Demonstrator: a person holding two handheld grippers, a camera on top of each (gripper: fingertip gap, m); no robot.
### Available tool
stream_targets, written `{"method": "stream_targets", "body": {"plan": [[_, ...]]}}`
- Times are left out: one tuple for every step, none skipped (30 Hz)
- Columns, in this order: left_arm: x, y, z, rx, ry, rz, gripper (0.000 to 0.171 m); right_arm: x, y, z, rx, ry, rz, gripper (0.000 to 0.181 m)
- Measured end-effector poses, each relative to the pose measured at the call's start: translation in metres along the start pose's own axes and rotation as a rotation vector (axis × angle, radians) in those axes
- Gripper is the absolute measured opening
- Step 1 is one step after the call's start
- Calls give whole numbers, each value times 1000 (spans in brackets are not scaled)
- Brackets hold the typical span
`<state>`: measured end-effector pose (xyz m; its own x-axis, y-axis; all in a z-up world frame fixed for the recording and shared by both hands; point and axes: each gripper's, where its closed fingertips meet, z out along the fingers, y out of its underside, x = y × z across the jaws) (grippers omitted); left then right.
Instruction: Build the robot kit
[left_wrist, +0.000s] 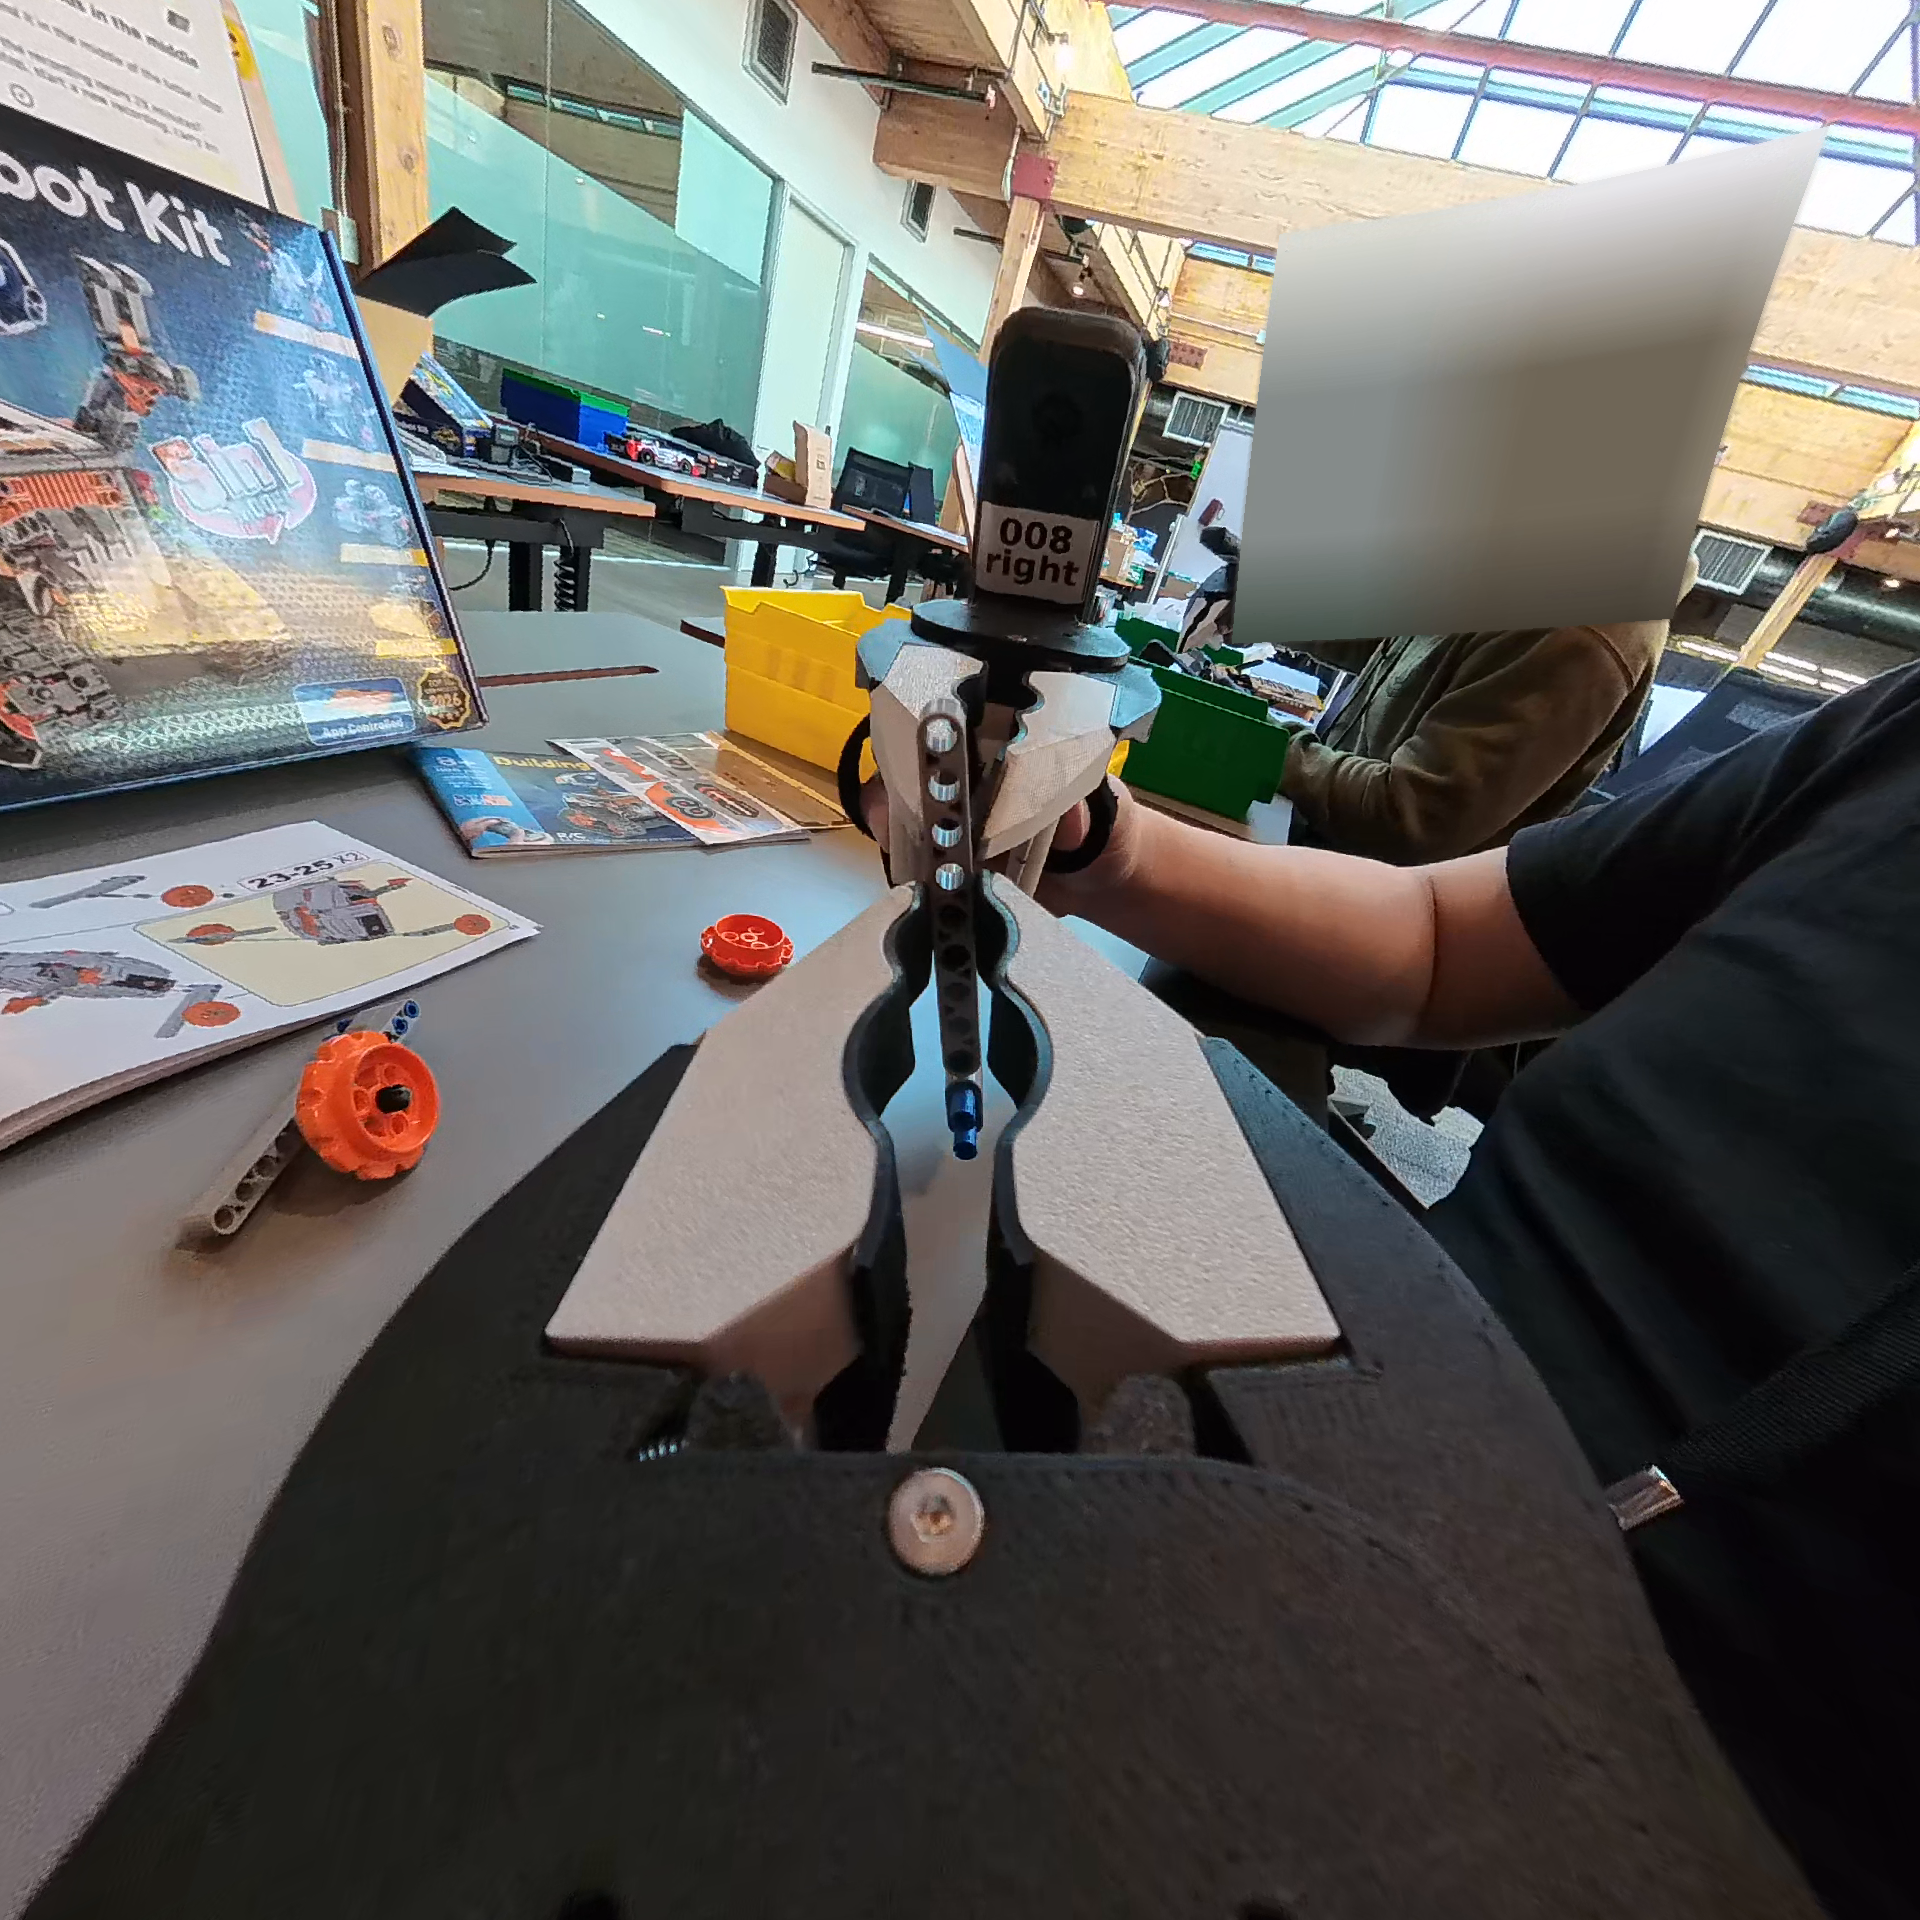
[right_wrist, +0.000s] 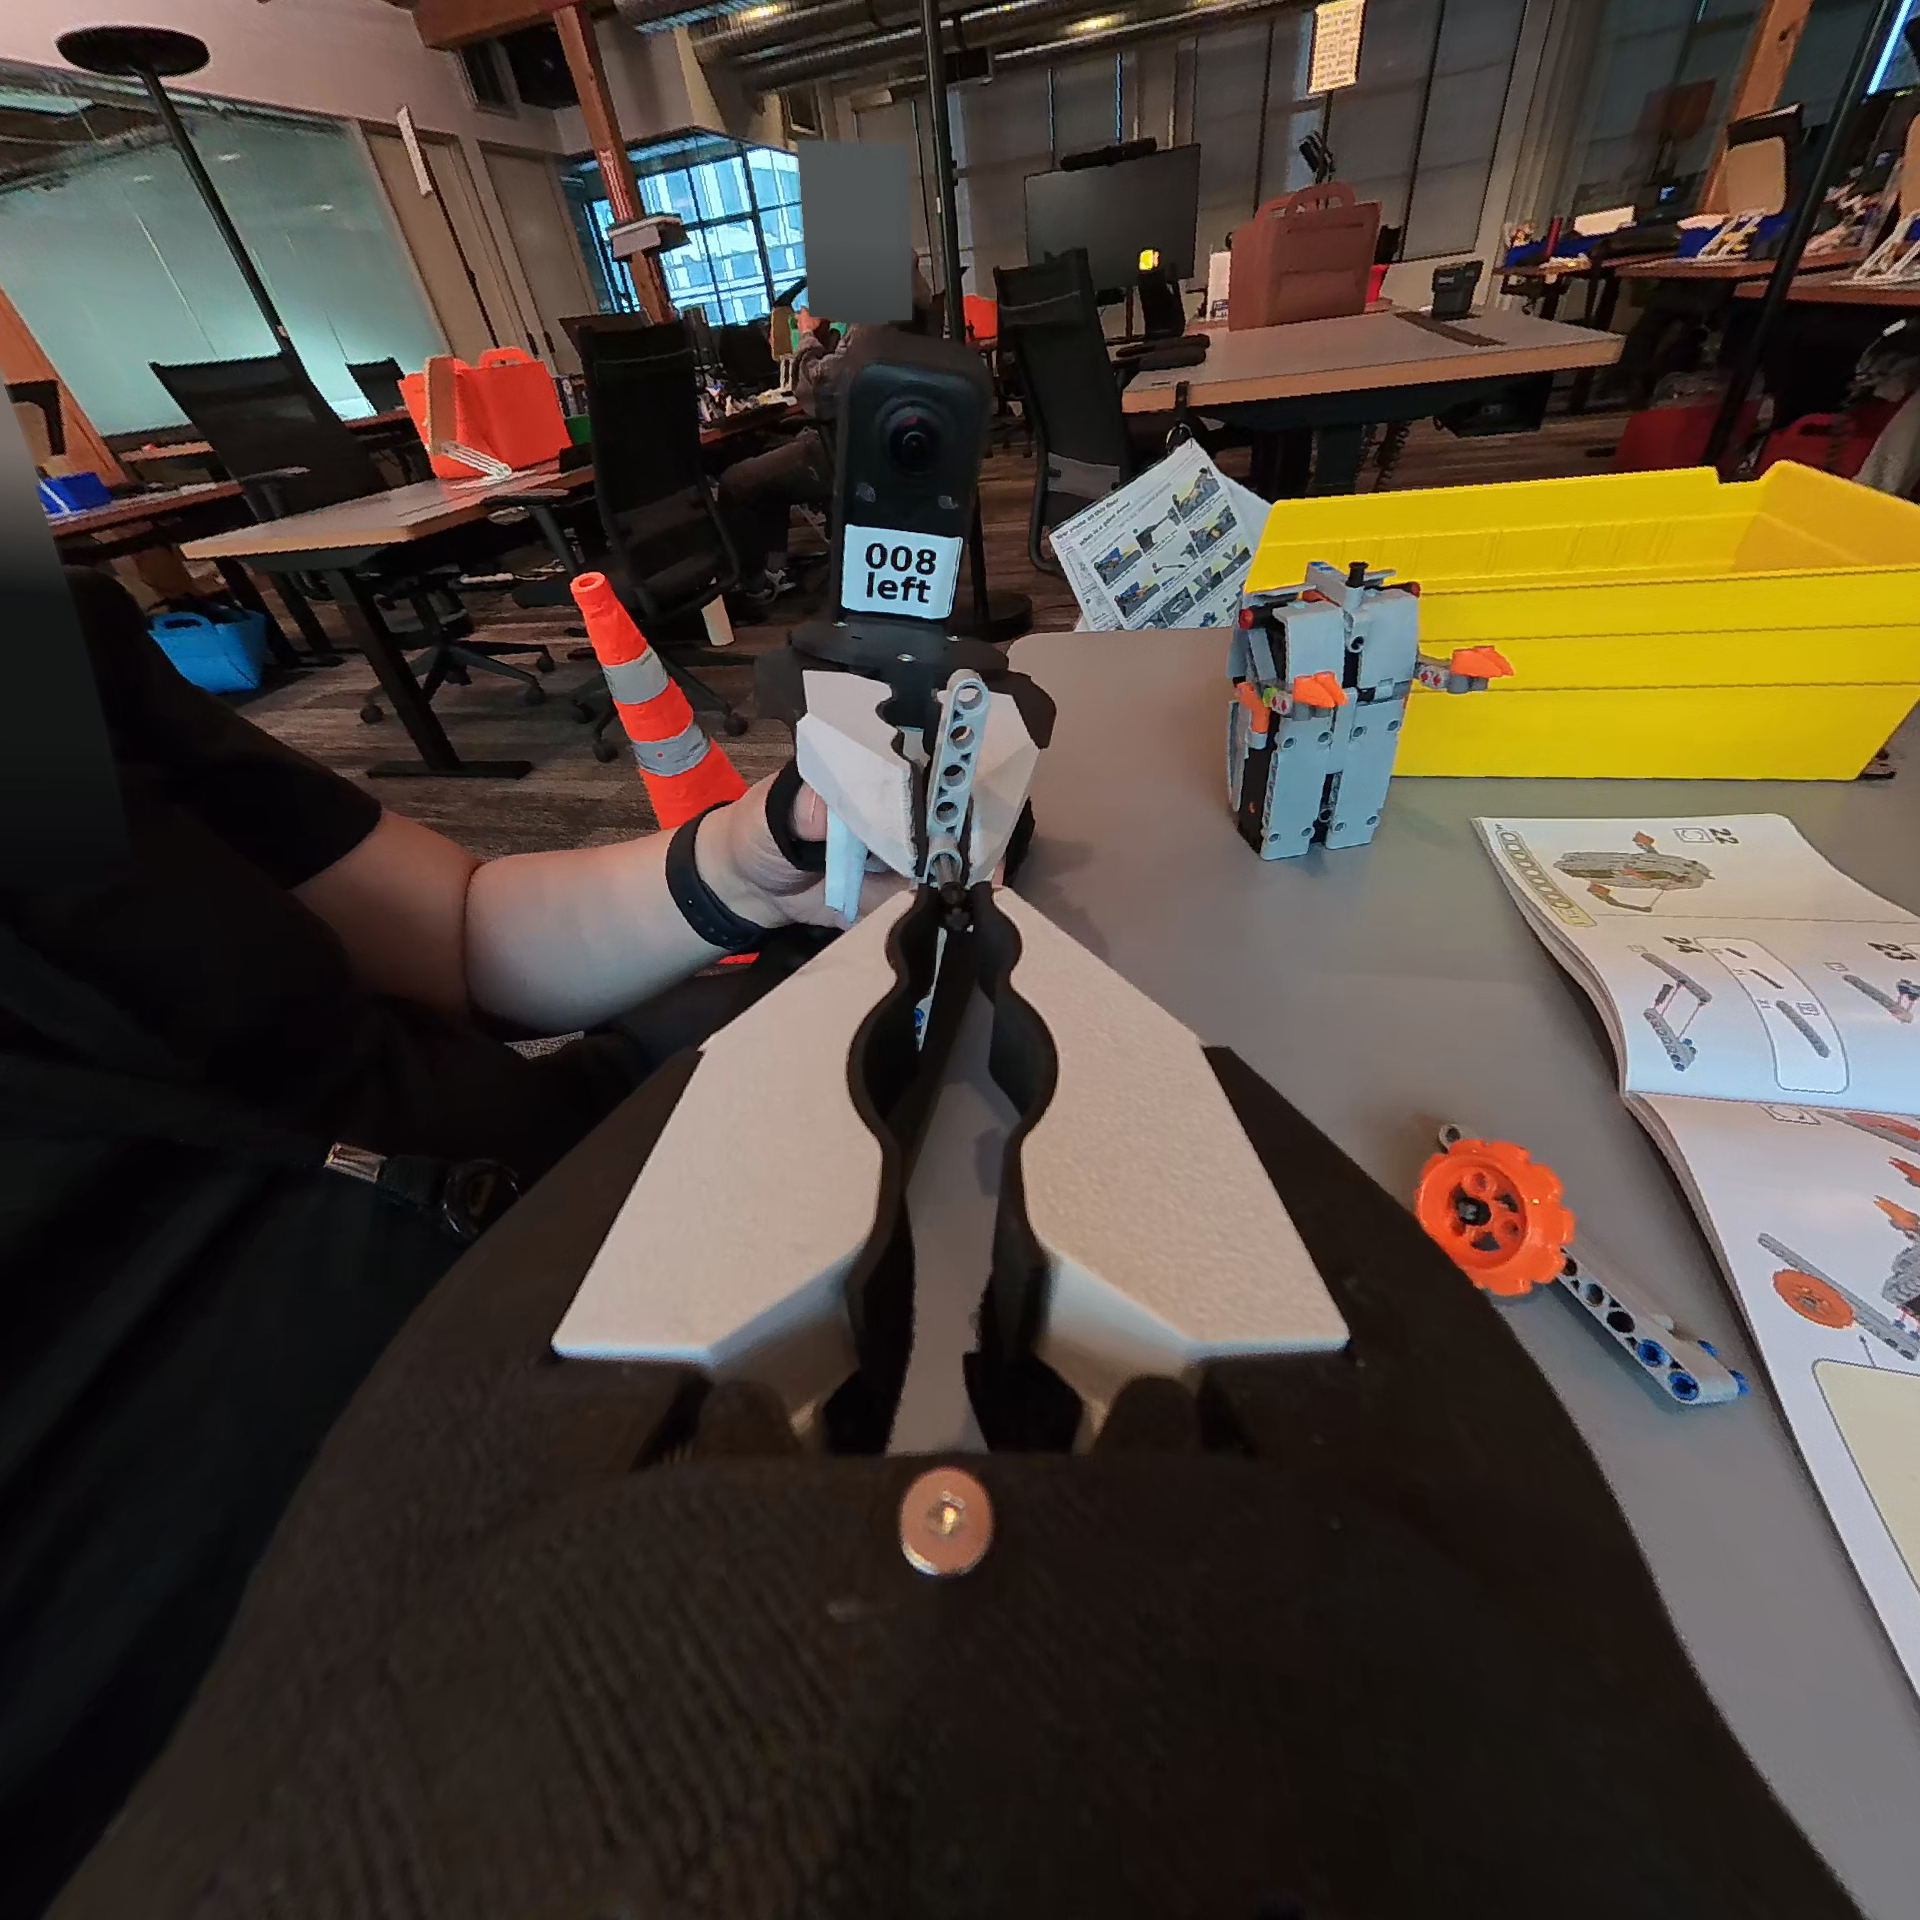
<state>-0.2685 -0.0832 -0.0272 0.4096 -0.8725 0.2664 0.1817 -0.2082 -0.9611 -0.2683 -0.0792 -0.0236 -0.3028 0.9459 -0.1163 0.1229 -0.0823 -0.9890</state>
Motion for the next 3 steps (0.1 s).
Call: {"method": "stream_targets", "body": {"plan": [[0,0,0,-2,2,-3,5,0,0,0,1,-1,2,4],[0,1,0,-3,3,-4,6,0,0,0,1,-4,6,4],[1,1,0,-4,6,-4,6,-1,0,0,4,-10,11,4]]}}
